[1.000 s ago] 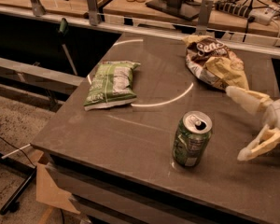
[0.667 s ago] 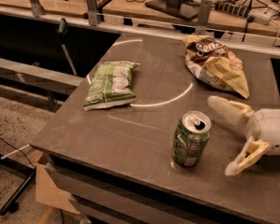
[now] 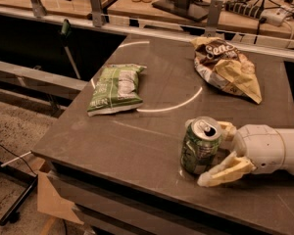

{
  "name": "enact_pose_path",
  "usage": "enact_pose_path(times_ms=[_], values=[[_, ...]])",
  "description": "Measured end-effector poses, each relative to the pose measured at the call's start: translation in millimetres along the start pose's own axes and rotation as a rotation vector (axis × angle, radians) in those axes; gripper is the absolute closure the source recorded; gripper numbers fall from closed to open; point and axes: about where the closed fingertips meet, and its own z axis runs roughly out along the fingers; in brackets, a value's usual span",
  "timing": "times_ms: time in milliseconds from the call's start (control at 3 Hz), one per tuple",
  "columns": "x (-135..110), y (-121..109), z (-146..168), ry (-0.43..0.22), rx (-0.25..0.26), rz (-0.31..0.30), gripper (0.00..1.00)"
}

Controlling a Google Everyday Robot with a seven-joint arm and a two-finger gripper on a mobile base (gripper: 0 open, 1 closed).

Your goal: Knock green can over

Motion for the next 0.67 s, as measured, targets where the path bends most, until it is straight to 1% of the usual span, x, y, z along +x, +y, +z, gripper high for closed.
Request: enact_pose_path(times_ms=[333,667], values=[[-13,-1,14,0.041,0.015,-0.055,0.49],[-45,-15,20,0.244,0.064,-0.224,0.8]])
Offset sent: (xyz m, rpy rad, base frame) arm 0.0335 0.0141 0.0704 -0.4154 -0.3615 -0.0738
